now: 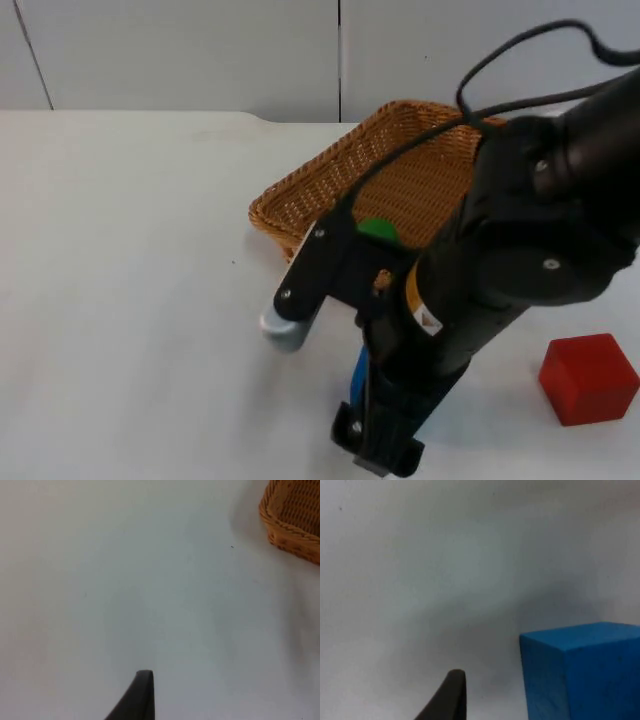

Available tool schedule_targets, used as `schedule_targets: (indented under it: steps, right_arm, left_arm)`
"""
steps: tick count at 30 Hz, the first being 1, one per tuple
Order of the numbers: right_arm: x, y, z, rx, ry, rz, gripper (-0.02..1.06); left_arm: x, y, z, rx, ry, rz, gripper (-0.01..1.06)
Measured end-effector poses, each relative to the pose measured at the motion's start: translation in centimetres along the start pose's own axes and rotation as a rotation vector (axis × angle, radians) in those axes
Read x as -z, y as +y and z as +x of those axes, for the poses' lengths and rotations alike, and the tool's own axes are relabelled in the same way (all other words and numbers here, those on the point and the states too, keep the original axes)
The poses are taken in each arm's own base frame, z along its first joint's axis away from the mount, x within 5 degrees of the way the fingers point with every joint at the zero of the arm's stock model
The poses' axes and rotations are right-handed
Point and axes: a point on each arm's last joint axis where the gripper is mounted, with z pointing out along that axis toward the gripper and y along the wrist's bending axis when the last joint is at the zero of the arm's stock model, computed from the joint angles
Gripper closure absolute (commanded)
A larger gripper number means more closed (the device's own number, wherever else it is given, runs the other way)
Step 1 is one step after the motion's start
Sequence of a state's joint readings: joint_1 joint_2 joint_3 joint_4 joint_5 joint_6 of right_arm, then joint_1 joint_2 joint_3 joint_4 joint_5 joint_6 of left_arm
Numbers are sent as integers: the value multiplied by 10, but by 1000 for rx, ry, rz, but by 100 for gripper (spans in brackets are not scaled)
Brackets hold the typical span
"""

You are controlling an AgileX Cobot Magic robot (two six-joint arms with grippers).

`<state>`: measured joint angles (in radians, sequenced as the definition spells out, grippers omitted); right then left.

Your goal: Place all geometric objects except the red cube into the basket.

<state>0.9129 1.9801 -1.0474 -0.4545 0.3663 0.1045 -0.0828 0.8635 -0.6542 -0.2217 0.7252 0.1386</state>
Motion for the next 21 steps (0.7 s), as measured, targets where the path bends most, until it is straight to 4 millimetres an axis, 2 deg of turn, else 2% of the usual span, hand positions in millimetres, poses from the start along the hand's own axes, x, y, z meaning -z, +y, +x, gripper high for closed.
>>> schedule_targets:
  steps: [6,9,10,12,15,16,17,19,20,21]
  right_arm:
    - [-15,3,3,28,38,-7,6]
    - [-18,4,4,29,46,-10,10]
    - [-18,4,5,30,48,-11,14]
    - [-18,4,5,44,47,-5,26]
    - [-18,3,5,50,49,-3,60]
    - [-18,3,5,52,52,-2,60]
    - [-18,3,5,57,55,0,67]
    - [-16,2,5,66,57,8,97]
    - [-13,1,5,66,59,13,104]
    - [-7,-1,4,63,56,21,104]
  left_arm:
    - [0,0,0,0,0,0,0]
    - [0,0,0,0,0,0,0]
    - [0,0,0,-2,0,0,0]
    - [0,0,0,-2,0,0,0]
    - [0,0,0,-2,0,0,0]
    - [0,0,0,-2,0,0,0]
    - [0,0,0,-2,0,0,0]
    - [0,0,0,-2,0,0,0]
    - [0,0,0,-2,0,0,0]
    - [0,0,0,-2,0,0,0]
